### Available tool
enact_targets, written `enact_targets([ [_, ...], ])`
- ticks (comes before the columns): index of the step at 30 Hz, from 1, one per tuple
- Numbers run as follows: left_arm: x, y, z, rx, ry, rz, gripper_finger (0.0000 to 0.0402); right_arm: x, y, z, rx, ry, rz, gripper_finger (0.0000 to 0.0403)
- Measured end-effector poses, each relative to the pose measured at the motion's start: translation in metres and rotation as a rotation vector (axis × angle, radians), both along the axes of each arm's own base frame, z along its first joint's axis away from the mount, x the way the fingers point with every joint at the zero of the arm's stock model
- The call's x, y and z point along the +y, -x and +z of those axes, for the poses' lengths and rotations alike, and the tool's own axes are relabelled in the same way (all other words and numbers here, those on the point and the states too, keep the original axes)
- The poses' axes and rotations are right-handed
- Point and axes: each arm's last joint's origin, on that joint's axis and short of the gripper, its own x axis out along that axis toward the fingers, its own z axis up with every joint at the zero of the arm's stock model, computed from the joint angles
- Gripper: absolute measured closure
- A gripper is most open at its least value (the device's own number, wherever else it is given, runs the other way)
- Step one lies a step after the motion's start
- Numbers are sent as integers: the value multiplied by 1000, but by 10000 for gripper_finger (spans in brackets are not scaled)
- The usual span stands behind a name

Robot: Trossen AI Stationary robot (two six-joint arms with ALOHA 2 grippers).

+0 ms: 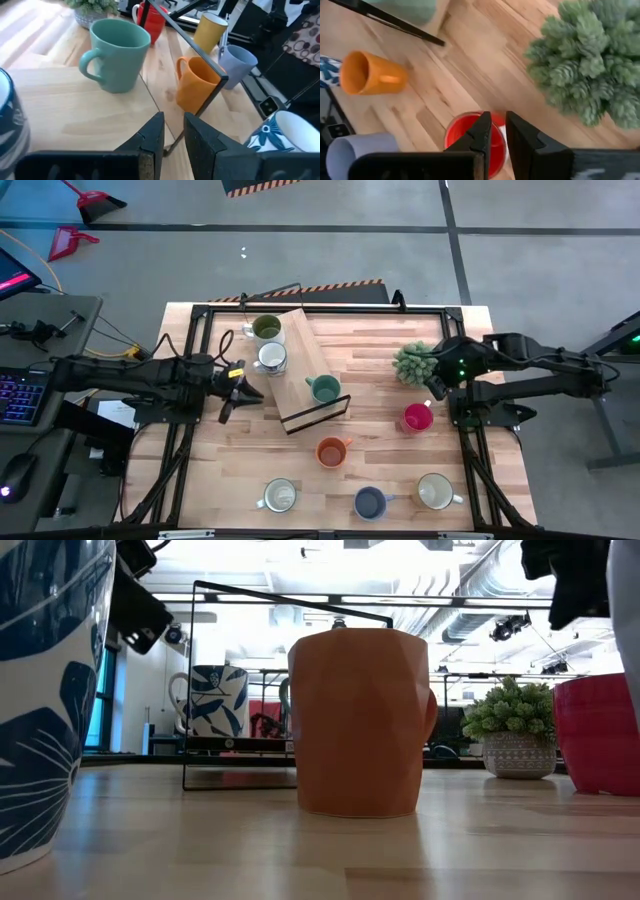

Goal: Place coffee mugs
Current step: Put the blue mug on the shelf

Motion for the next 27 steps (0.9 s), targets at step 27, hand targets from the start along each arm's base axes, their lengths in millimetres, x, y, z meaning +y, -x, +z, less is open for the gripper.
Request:
enact_targets([
  [27,3,1,-3,39,-34,93,341,17,-52,62,7,61,200,364],
])
